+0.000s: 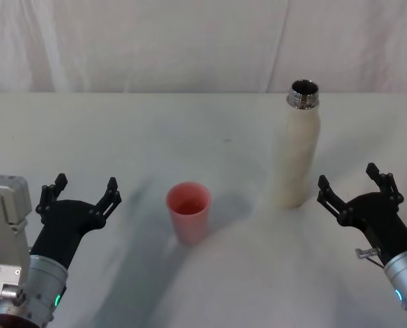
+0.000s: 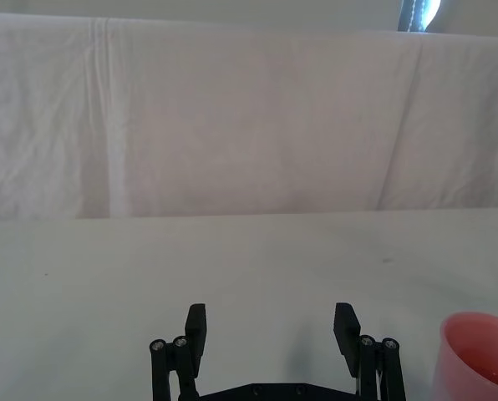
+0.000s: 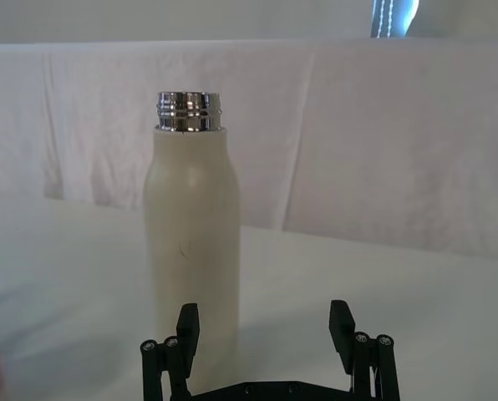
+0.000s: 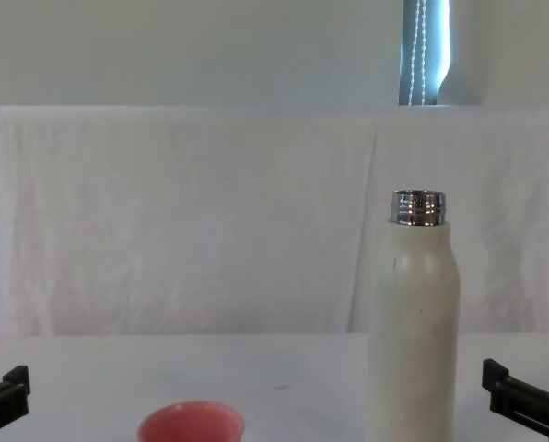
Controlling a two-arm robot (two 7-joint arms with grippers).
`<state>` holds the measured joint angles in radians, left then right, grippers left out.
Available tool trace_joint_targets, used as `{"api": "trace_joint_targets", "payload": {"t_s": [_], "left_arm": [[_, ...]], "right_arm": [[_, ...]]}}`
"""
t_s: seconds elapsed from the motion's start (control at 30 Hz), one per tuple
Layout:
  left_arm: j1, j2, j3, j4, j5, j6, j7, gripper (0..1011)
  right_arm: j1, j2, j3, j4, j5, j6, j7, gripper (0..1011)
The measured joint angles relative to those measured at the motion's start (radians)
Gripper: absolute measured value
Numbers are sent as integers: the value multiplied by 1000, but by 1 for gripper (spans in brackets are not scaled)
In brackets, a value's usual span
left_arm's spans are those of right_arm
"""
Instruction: Grasp the thermos with one hand and pour water into the cup lid.
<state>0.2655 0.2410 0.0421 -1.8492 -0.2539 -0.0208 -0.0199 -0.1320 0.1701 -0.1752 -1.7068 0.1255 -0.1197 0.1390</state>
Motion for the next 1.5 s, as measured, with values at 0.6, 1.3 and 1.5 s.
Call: {"api": "trace_joint_targets", "payload": {"t_s": [0.6, 1.3, 1.5], "left_arm": [[0, 0, 0, 0, 0, 0, 0, 1001], [0, 0, 0, 0, 0, 0, 0, 1001], [0, 0, 0, 0, 0, 0, 0, 1001]], "right_arm": [[-34, -38, 30, 6, -34, -35, -10, 1003], [-58, -46, 40, -1, -21, -31, 12, 1003], [-57, -46, 39, -1, -21, -31, 12, 1003]]}}
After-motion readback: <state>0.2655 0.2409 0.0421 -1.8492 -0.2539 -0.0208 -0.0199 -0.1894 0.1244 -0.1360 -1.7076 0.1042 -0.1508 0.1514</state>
